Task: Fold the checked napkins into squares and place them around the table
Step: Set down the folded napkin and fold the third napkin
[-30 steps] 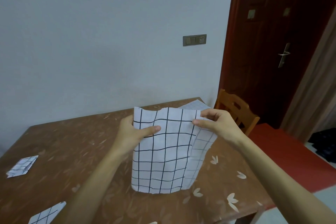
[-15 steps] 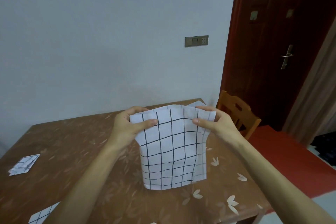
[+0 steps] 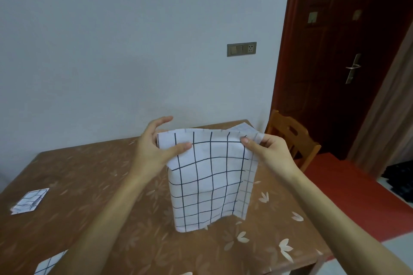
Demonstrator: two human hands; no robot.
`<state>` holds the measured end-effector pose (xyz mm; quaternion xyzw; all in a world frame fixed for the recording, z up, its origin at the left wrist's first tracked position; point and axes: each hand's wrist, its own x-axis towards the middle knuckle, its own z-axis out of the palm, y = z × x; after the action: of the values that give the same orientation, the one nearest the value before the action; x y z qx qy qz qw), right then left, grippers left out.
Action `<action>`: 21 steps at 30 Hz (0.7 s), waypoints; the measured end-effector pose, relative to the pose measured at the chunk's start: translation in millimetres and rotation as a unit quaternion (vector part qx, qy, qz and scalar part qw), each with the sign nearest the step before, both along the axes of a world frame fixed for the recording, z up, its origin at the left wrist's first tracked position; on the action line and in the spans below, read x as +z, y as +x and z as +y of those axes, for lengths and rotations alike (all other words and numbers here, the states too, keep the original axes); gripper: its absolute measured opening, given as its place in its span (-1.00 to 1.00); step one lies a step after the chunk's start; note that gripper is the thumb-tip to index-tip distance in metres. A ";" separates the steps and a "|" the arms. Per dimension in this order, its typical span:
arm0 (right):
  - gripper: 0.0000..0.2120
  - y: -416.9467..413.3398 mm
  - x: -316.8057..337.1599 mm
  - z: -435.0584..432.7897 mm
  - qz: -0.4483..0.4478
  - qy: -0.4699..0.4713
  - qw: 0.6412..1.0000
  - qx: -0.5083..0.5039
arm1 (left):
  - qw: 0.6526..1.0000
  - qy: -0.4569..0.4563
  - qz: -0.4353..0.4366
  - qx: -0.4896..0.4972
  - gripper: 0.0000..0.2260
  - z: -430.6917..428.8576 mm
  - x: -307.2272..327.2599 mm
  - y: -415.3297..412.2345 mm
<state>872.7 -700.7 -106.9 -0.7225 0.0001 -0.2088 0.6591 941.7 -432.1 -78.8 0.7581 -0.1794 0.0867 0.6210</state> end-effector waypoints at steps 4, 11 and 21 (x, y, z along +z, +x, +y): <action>-0.82 0.8 3.7 1.4 0.011 0.033 0.999 -0.010 | 0.987 -0.029 0.124 -0.094 -0.54 0.3 -32.6 -2.5; -0.75 -4.1 9.6 -1.6 0.031 0.032 0.999 0.002 | 0.993 -0.062 0.093 -0.050 -0.74 -7.3 -47.5 3.4; -0.32 2.3 5.1 -2.7 0.016 -0.017 0.998 -0.056 | 0.997 -0.060 0.027 -0.034 -0.71 -5.2 -45.6 4.6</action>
<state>875.0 -703.4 -101.8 -0.7355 0.0471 -0.2338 0.6342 946.3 -437.3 -124.4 0.7153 -0.1824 0.0558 0.6723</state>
